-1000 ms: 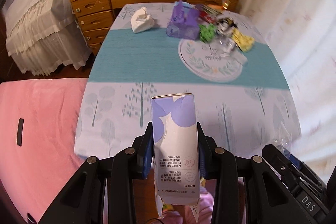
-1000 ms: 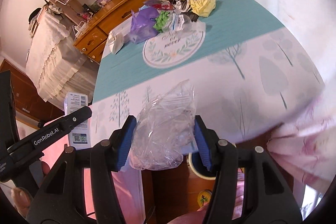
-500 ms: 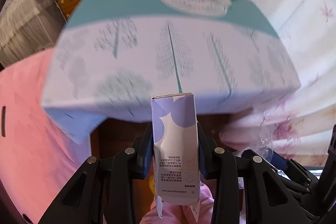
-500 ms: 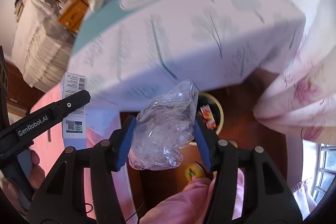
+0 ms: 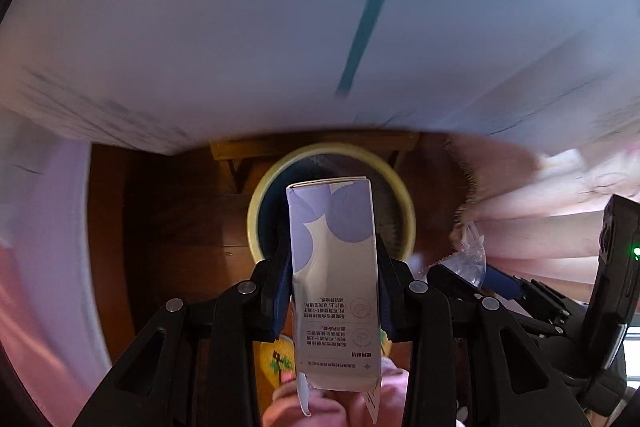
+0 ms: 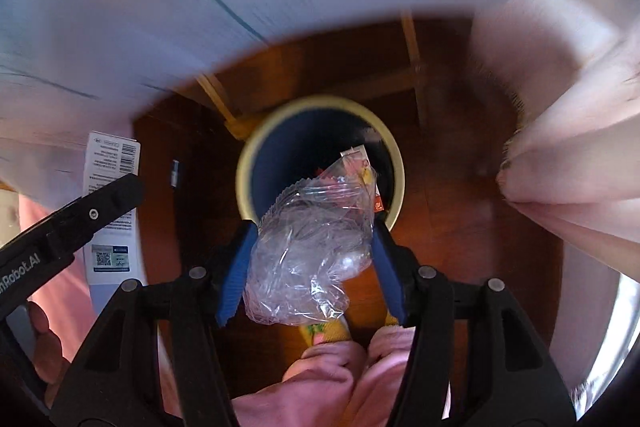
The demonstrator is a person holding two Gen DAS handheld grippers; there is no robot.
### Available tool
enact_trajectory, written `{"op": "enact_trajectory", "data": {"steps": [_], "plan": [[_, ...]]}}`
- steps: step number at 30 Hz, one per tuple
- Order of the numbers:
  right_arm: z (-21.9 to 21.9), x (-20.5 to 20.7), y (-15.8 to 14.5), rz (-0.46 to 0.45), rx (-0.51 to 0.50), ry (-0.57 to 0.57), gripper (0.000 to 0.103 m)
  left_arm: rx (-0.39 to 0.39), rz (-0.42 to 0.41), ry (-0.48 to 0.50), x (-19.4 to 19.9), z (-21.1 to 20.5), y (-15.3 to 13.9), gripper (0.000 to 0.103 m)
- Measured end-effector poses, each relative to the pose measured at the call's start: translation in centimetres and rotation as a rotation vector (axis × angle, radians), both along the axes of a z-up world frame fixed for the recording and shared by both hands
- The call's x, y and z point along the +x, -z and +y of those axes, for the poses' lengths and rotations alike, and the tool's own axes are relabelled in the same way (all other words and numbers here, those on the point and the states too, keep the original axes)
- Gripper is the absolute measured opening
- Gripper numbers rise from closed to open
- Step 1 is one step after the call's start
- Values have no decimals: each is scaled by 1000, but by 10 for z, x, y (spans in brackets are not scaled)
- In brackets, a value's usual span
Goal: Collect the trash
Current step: 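Carry both items over the trash bin and open both grippers, then raise both grippers back toward the table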
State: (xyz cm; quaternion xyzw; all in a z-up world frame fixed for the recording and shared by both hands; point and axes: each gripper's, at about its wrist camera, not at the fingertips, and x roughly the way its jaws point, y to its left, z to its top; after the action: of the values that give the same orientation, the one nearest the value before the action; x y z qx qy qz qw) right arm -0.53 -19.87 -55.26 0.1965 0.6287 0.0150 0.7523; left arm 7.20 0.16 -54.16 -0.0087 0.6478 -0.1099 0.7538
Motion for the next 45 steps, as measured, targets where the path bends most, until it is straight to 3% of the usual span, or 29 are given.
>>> {"op": "enact_trajectory", "data": {"steps": [5, 6, 9, 16, 19, 23, 26, 32, 37, 45], "plan": [[3, 12, 63, 17, 4, -61, 65, -1, 34, -5, 6, 3, 61, 39], [3, 15, 74, 16, -5, -74, 69, -1, 31, -9, 8, 5, 69, 46], [3, 26, 92, 4, -7, -82, 84, 17, 1, -10, 10, 6, 84, 88], [7, 41, 98, -39, -32, -86, 84, 45, -44, -19, 14, 7, 90, 89], [7, 42, 95, -40, -46, -85, 84, 38, -47, -27, 10, 6, 77, 89], [3, 34, 69, -39, -69, -63, 84, 30, -41, -30, -1, 3, 48, 89], [-3, 27, 41, -34, -99, -38, 84, 15, -31, -37, -12, 4, 20, 89], [-4, 20, -29, 30, -244, -48, 84, 5, -32, -48, -26, 5, -66, 89], [-4, 18, -125, -6, -270, -50, 84, -3, -86, -10, -26, 6, -167, 89], [6, 19, -288, -137, -296, -21, 84, -34, -252, 26, -12, 12, -330, 89]]}}
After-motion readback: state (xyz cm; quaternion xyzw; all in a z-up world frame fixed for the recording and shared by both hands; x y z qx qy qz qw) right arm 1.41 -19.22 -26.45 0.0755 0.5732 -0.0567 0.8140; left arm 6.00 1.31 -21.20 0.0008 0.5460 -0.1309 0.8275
